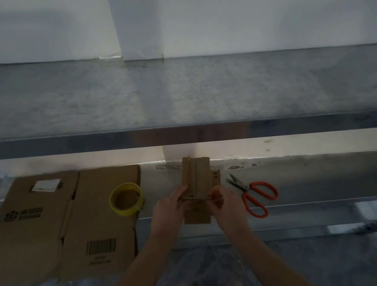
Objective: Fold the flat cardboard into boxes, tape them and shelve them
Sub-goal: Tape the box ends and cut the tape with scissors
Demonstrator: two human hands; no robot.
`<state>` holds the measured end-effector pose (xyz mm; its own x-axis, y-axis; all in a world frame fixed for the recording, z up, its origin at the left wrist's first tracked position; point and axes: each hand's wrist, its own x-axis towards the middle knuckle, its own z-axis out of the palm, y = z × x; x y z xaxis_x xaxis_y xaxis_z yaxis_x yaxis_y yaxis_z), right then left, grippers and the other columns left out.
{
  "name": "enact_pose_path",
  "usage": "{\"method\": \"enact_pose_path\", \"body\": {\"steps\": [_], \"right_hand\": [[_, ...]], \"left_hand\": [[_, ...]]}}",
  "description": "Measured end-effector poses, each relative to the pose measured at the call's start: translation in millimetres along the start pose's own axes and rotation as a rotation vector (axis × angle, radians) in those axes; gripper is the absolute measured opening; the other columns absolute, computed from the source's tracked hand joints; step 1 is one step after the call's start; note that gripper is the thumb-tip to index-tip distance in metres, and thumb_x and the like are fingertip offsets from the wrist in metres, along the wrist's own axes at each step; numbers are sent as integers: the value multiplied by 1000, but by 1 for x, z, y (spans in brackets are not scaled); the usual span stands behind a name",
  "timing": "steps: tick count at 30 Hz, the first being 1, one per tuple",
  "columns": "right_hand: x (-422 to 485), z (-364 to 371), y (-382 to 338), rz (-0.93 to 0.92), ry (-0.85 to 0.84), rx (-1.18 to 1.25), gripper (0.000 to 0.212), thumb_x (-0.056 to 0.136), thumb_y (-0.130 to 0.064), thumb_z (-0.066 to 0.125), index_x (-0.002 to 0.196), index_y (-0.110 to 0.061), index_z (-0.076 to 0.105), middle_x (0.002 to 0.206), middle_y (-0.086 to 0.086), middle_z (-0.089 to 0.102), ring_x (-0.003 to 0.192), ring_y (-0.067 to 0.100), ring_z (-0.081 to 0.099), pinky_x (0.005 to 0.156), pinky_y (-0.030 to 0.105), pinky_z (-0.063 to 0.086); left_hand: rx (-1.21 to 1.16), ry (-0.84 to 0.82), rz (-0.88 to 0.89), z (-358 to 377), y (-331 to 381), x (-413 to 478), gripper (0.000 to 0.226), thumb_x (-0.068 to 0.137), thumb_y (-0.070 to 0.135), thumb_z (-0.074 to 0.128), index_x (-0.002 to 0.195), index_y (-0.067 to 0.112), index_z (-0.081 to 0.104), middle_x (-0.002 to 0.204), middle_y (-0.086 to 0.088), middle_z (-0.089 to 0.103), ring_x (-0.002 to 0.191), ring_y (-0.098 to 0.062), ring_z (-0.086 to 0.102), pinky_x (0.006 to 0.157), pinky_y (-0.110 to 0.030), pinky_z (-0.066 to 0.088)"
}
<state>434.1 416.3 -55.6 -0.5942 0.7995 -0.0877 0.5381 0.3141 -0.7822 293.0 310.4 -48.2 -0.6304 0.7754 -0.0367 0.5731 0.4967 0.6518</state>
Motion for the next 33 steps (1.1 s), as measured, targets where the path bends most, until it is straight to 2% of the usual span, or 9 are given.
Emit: {"method": "enact_pose_path", "body": {"steps": [6,10,14,16,18,20,24,28,33], "right_hand": [[0,2,-3,47,-17,-14,17,88,-36,68,97,-33,52,102,-13,59,91,4,59,77,19,51],[3,3,-3,10,-54,-86,25,88,-23,68,103,-31,50,108,-9,54,91,4,56,82,20,51],[13,-26,13,-99,-283,-103,36,86,-7,69,110,-29,53,115,-7,57,95,1,60,83,16,53],[14,-36,19,-132,-271,-95,37,88,-5,66,116,-27,57,115,-9,60,96,1,61,86,21,55],[17,-38,18,-165,-200,-83,36,90,-8,65,118,-29,60,112,-14,62,93,-5,61,85,17,54],[21,-35,14,-202,-164,-79,35,89,-10,66,119,-28,62,113,-12,64,95,-4,62,85,12,50],[23,-23,14,-187,-145,-67,37,87,-10,68,120,-26,62,119,-5,62,101,3,61,92,15,49],[18,-14,15,-97,-70,-57,31,85,-29,73,113,-32,59,112,-10,60,94,-5,56,78,0,42],[9,-5,14,-92,29,-36,28,89,-28,69,115,-30,60,114,-9,61,94,1,59,75,6,45]], "left_hand": [[63,-29,81,4,1,1,47,91,38,59,134,31,42,107,8,63,89,-13,63,73,-27,51],[65,-105,95,7,1,4,56,87,23,61,136,27,35,109,1,65,93,-20,66,72,-25,48],[59,-248,241,-12,-16,15,75,80,26,73,144,24,34,138,1,46,120,-18,52,96,-23,41],[20,-243,287,-23,-24,21,73,81,25,75,144,25,38,145,3,37,129,-14,43,104,-20,34],[-103,-271,259,-27,-24,24,69,81,18,76,142,23,44,147,4,35,132,-13,40,110,-25,35],[-247,-281,206,-23,-18,25,62,80,5,75,136,16,52,144,-2,41,129,-17,47,107,-31,43],[-241,-137,140,-9,-9,27,47,81,7,74,125,13,61,130,-3,53,107,-10,58,90,-5,42],[-259,-110,135,1,-7,20,46,82,5,73,125,14,61,128,3,54,110,-9,58,94,-16,47],[-400,-35,33,15,1,9,51,78,6,76,124,21,59,119,12,54,101,4,58,83,-3,45]]}}
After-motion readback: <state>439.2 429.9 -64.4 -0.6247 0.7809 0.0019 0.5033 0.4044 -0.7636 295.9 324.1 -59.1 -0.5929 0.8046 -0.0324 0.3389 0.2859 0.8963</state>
